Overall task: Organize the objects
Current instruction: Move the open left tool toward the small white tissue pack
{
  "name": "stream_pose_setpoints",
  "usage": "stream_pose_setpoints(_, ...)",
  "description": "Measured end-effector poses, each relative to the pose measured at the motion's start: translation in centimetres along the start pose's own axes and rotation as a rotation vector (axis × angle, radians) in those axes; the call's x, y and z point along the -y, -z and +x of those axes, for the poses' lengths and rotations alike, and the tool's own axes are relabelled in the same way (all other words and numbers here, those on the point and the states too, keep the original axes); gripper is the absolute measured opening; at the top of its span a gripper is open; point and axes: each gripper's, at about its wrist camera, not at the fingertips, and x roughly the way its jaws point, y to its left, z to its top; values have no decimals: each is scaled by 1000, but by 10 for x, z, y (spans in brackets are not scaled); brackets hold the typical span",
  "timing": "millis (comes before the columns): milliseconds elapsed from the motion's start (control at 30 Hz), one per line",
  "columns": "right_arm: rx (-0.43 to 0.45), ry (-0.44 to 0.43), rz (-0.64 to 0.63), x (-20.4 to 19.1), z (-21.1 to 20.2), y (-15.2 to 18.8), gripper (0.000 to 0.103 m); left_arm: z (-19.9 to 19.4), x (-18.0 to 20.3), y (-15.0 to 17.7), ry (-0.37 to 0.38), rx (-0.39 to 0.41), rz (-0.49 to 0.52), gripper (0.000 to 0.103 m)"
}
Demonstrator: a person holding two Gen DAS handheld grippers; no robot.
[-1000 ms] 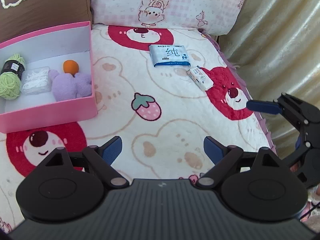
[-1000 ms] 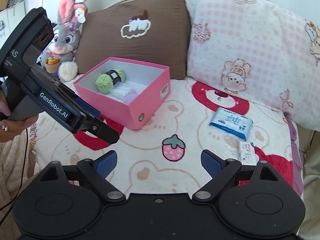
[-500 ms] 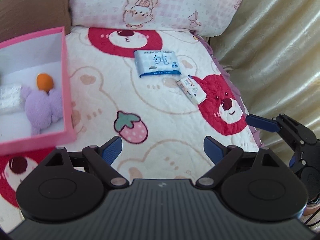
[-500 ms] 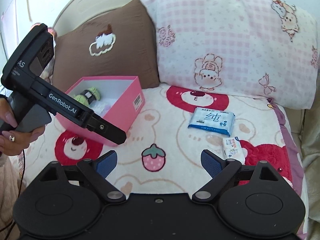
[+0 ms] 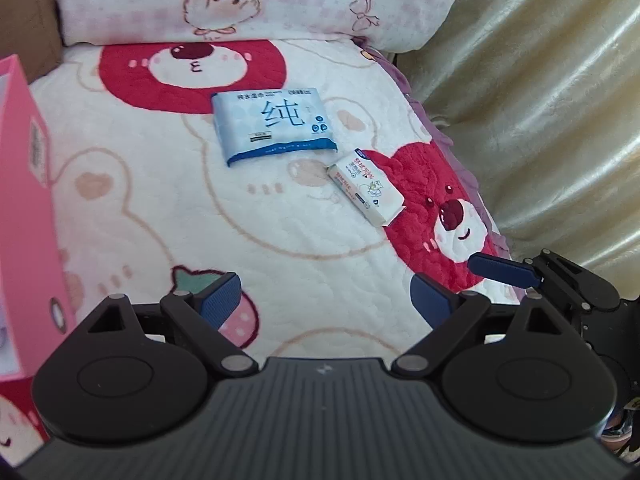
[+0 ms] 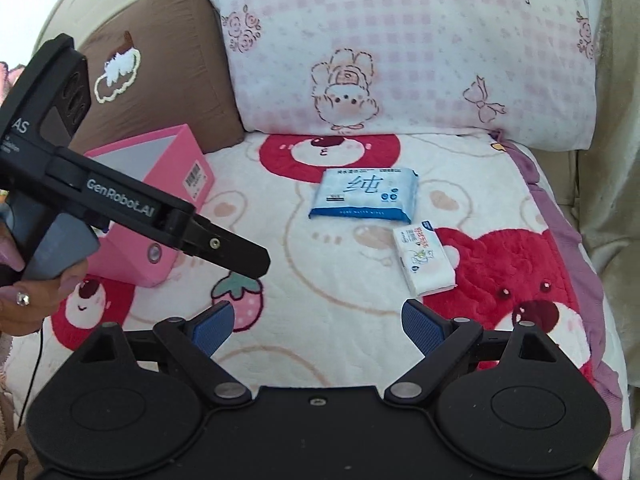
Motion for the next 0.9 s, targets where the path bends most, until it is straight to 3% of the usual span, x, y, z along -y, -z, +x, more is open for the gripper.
stream_pose_setpoints(200, -13, 32, -38, 9, 16, 4, 93, 21, 8, -9, 11, 58, 84, 94)
stream_pose_setpoints(400, 2, 46, 22, 24, 42, 6, 93, 49, 4, -25, 22, 86, 125, 95)
stream_pose_setpoints(667, 16, 82, 28, 33, 79, 12, 93, 89, -1, -46, 92, 95, 128, 95)
stream_pose_setpoints(900, 3, 83, 77, 40, 92, 12, 93, 121, 7, -57, 124, 50, 152, 92)
